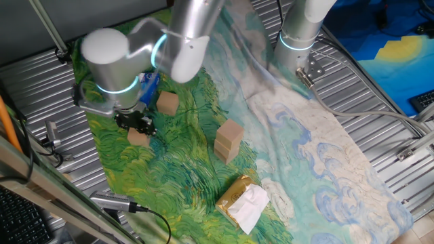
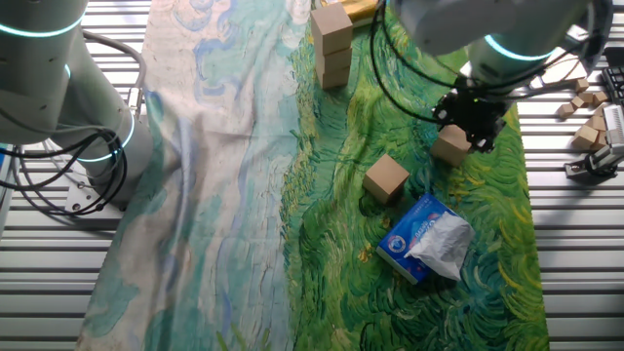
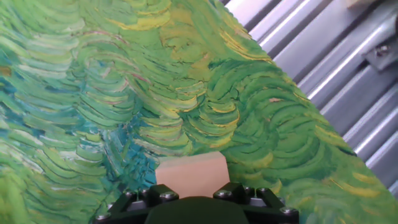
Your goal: Stack the blocks in a vertical line of five
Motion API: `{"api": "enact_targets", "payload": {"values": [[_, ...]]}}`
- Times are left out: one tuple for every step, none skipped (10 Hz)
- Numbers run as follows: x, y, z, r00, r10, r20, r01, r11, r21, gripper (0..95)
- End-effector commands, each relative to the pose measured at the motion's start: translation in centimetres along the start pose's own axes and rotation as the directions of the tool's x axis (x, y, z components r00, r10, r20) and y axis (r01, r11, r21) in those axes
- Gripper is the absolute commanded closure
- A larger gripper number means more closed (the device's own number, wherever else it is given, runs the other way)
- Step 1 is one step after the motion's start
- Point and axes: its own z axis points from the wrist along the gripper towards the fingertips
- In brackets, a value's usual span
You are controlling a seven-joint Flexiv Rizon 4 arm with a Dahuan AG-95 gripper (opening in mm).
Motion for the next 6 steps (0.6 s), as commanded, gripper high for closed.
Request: {"api": "enact_targets", "payload": {"values": [[1.6,1.8,-6.3,0.994,0.078,-0.077,-0.084,0.994,-0.075,95.0],[2.2,3.3,-8.5,0.991,0.095,-0.098,-0.102,0.992,-0.076,95.0],[3.0,5.4,-10.3,0.986,0.123,-0.115,-0.132,0.988,-0.075,95.0],[3.6,7.1,-10.9,0.981,0.151,-0.120,-0.160,0.985,-0.067,95.0],[3.9,8.4,-10.9,0.976,0.179,-0.122,-0.187,0.980,-0.063,95.0],[4.5,10.5,-10.9,0.967,0.218,-0.129,-0.227,0.972,-0.057,95.0]]}}
